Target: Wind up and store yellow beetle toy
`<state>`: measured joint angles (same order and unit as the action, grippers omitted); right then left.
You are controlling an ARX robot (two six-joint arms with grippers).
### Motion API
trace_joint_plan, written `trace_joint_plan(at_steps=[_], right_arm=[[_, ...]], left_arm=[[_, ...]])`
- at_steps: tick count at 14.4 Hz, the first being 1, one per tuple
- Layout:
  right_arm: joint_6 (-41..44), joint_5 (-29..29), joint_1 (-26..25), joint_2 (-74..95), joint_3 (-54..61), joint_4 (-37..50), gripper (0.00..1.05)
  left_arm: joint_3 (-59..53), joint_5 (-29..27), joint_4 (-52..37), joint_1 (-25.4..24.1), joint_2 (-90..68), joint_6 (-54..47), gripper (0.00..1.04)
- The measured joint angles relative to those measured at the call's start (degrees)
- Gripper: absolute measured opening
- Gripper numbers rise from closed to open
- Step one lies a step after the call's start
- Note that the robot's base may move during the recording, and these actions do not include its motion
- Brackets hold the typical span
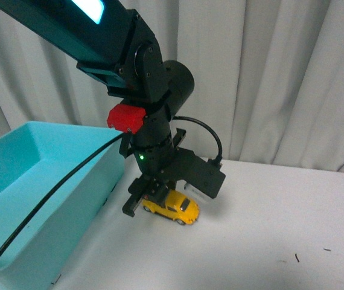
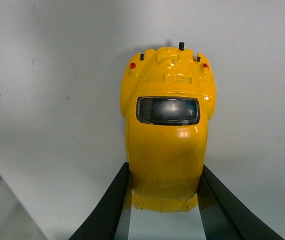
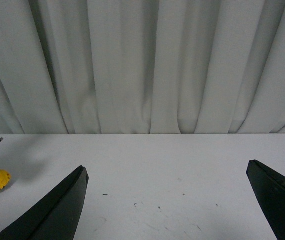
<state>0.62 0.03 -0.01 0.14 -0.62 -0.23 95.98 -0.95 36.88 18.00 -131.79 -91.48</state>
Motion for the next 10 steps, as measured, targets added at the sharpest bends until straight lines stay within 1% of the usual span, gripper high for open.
trace_joint_plan(at_steps=[3,5,6,7,8,9,10], right_arm=[[0.0,0.0,0.0,0.0,0.0,0.0,0.98],[0.0,0.0,0.0,0.0,0.0,0.0,0.98],[0.0,0.0,0.0,0.0,0.0,0.0,0.98],[0.0,0.0,0.0,0.0,0.0,0.0,0.98],[0.0,0.0,0.0,0.0,0.0,0.0,0.98],[0.0,0.0,0.0,0.0,0.0,0.0,0.98],[0.0,0.0,0.0,0.0,0.0,0.0,0.98]], left_arm=[[1.8,5.2,1.8,0.4,2.9,3.1,0.32],[1.8,9.5,2.0,-1.8,9.4,7.5,0.32],[1.7,13.0,1.1,-4.2,14.3,11.2,0.32],[0.2,16.6,0.1,-7.9,20.2,16.3,0.32],[-1.5,19.0,0.1,-10.3,23.6,19.3,0.32],[-3.8,21.1,0.0,-14.1,28.1,23.4,0.32],[-5.8,21.0,1.2,-18.6,32.2,28.0,0.32]])
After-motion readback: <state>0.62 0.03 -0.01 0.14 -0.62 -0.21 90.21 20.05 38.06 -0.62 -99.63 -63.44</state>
